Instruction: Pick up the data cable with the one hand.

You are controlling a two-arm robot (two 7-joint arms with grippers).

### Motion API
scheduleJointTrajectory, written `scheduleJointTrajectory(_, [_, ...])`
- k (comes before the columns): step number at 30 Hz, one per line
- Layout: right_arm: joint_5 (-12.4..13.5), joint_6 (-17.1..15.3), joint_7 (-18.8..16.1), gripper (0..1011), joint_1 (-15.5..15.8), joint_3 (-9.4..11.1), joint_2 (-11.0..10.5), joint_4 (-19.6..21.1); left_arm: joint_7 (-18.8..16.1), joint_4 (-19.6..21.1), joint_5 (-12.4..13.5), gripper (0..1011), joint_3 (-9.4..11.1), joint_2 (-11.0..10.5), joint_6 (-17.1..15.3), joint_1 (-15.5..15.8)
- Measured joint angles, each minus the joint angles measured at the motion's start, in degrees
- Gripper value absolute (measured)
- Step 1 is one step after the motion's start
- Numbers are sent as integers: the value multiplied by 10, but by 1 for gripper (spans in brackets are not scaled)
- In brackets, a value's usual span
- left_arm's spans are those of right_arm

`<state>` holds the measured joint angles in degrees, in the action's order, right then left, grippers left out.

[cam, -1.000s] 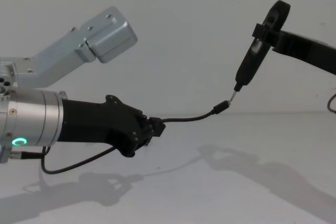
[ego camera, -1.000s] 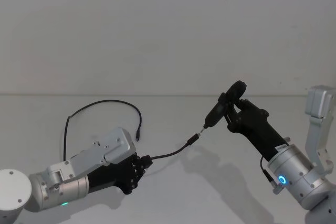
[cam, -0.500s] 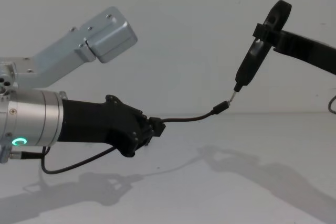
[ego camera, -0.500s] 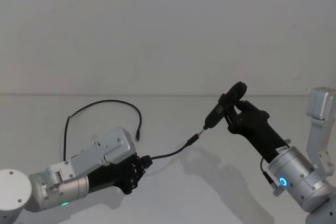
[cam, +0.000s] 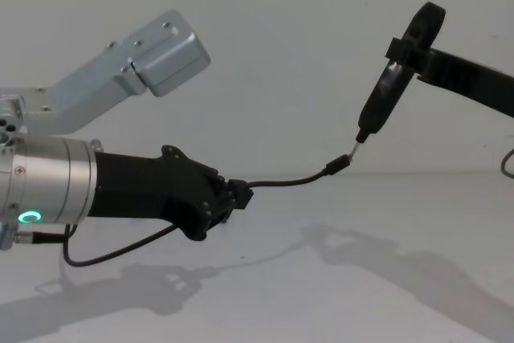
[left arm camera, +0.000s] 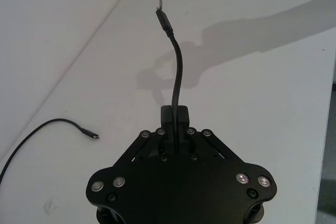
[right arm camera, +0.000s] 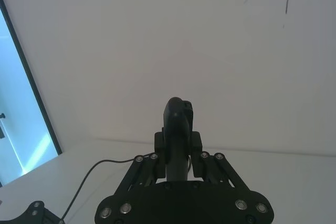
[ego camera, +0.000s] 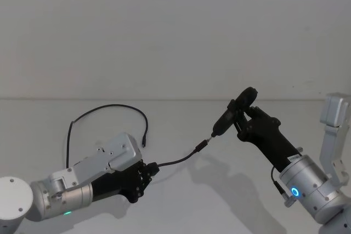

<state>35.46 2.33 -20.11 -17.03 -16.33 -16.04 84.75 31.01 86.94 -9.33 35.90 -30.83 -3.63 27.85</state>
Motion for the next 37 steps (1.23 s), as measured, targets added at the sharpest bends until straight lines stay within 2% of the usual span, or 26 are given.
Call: scheduleJointTrajectory(37, [2, 0, 1, 263, 2, -1, 0, 2, 0, 0, 0, 42, 0, 0, 0, 0])
